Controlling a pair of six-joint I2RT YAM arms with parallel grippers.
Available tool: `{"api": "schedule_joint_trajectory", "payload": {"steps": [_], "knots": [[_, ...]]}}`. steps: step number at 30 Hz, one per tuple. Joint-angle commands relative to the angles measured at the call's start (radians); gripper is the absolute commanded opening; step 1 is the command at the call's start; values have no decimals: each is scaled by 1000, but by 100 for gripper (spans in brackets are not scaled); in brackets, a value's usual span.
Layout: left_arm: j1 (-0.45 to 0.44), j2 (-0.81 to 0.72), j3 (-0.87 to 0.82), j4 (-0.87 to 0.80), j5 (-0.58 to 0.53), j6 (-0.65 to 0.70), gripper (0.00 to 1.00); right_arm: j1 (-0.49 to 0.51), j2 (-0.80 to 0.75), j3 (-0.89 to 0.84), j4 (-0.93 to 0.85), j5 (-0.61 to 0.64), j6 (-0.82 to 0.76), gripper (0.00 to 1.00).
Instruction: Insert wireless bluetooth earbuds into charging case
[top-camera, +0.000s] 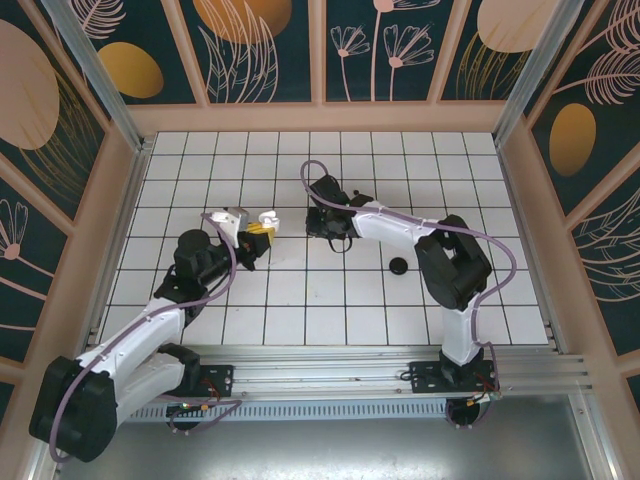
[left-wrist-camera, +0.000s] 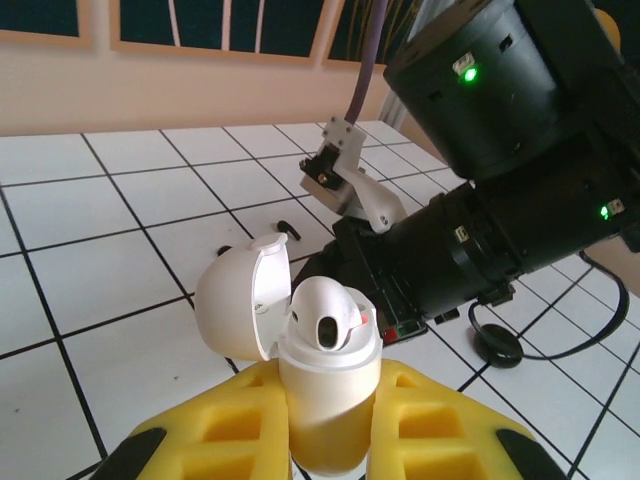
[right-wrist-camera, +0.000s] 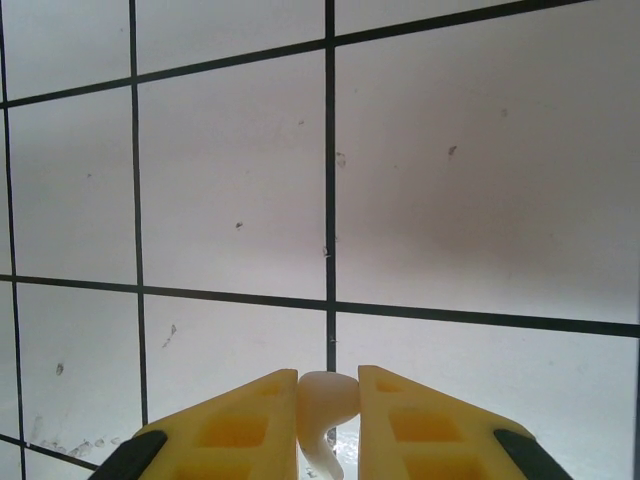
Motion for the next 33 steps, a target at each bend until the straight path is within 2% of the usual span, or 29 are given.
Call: {"api": "schedule_joint_trajectory", "payload": {"steps": [1, 7, 18, 25, 33], "knots": [[2, 47, -11, 103, 79, 6, 8, -1, -100, -5, -27, 59, 13, 18], [-47, 129, 40, 150, 70, 53, 7, 3, -229, -3, -32, 136, 6, 18], [-119, 288, 148, 272, -60, 86, 6, 15, -425, -54, 41, 199, 12, 18], [-143, 352, 201, 335, -118, 64, 6, 30, -495, -93, 108, 213, 28, 18], [-175, 393, 234, 371, -123, 29, 5, 56, -517, -121, 207, 231, 27, 17]]}}
